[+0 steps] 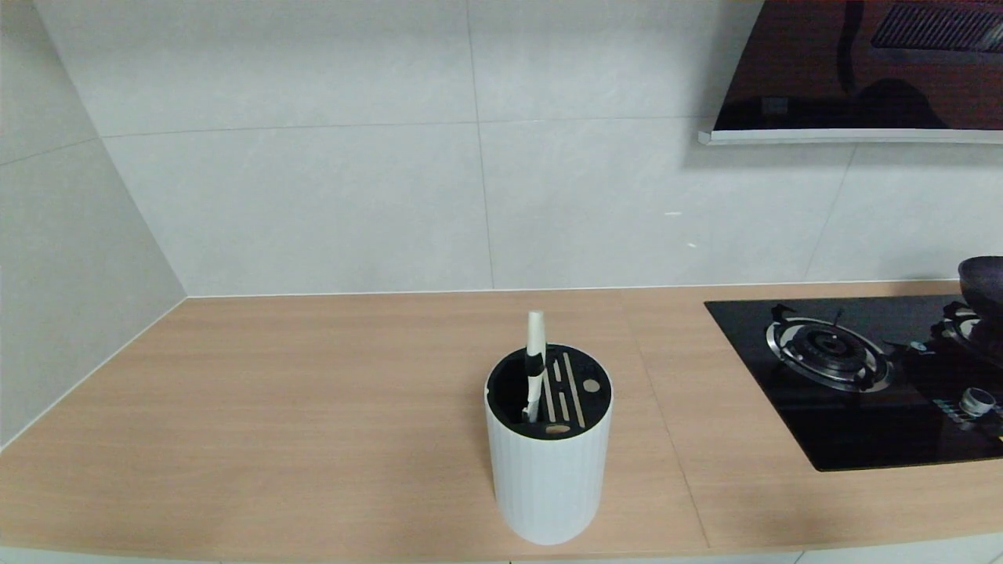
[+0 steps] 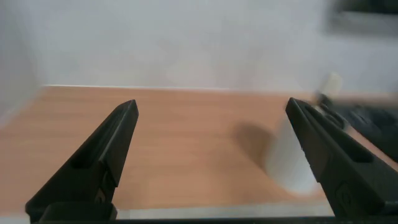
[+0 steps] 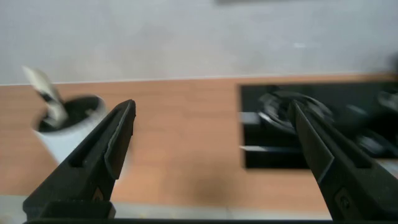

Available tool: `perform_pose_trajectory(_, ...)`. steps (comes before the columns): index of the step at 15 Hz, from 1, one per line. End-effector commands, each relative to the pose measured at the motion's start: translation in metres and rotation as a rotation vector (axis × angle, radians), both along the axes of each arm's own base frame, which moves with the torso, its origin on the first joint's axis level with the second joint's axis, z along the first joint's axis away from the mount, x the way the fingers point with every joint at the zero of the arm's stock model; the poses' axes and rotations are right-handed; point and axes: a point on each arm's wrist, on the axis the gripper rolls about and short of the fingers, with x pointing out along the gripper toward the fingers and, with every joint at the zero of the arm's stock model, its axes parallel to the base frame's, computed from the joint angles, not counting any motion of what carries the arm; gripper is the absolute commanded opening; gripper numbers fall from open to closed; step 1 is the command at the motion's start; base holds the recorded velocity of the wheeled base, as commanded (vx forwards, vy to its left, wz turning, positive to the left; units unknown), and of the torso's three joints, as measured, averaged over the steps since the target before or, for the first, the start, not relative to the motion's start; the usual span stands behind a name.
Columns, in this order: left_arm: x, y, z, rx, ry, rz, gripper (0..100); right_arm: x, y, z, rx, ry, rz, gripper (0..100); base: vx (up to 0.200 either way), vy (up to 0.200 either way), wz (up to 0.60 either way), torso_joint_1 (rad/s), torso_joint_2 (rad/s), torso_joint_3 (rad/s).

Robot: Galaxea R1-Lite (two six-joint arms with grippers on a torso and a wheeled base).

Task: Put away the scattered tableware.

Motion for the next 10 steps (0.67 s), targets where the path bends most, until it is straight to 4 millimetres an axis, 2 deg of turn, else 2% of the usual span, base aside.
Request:
perform_pose_trajectory(1,-0.012,-0.004,0.000,-0.007,-0.048,0.073,100,-0.027,0.004,-0.018,-0.014,-0.102,-0.106,100,0.000,0.000,0.00,0.000,0.00,0.000)
perform_pose_trajectory(4,-0.005,-0.012,-0.011,0.009,0.002,0.165,100,-0.026,0.006,-0.040,-0.019,-0.087,-0.104,100,0.000,0.000,0.00,0.000,0.00,0.000)
perform_pose_trajectory(6,-0.005,-0.019,-0.037,0.010,0.015,0.235,100,-0.018,0.006,-0.052,-0.014,-0.046,-0.104,100,0.000,0.000,0.00,0.000,0.00,0.000)
perform_pose_trajectory(7,0.002,-0.020,-0.054,0.032,0.057,0.218,100,-0.014,0.006,-0.058,-0.015,-0.034,-0.096,100,0.000,0.000,0.00,0.000,0.00,0.000)
perform_pose_trajectory(8,0.013,-0.019,-0.070,0.030,0.107,0.251,100,-0.006,0.007,-0.073,-0.025,-0.002,-0.079,100,0.000,0.000,0.00,0.000,0.00,0.000)
perform_pose_trajectory(10,0.026,-0.019,-0.092,0.044,0.159,0.242,100,0.005,0.008,-0.092,-0.032,0.010,-0.011,100,0.000,0.000,0.00,0.000,0.00,0.000)
